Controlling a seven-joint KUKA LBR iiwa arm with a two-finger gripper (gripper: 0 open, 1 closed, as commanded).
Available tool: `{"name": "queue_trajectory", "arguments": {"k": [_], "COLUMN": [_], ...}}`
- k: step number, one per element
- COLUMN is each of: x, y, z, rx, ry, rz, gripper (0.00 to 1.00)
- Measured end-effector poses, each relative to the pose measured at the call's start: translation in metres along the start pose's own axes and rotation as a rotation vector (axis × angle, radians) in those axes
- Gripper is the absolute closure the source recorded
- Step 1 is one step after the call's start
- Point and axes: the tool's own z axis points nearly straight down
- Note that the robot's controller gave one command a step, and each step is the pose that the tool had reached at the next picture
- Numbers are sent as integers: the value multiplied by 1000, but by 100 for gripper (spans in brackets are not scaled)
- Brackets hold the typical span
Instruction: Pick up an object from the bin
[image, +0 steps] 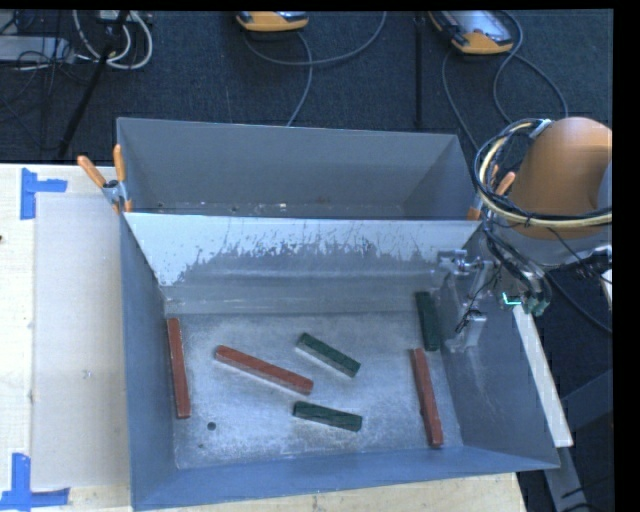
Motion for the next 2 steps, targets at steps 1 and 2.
{"name": "queue_trajectory", "arguments": {"k": [1, 2], "x": [58, 79], "y": [-18, -8], "z": [115, 84], "rx": [-4, 2], "ry": [-6, -7], "rz": [-607, -1093], "gripper": [0, 0]}}
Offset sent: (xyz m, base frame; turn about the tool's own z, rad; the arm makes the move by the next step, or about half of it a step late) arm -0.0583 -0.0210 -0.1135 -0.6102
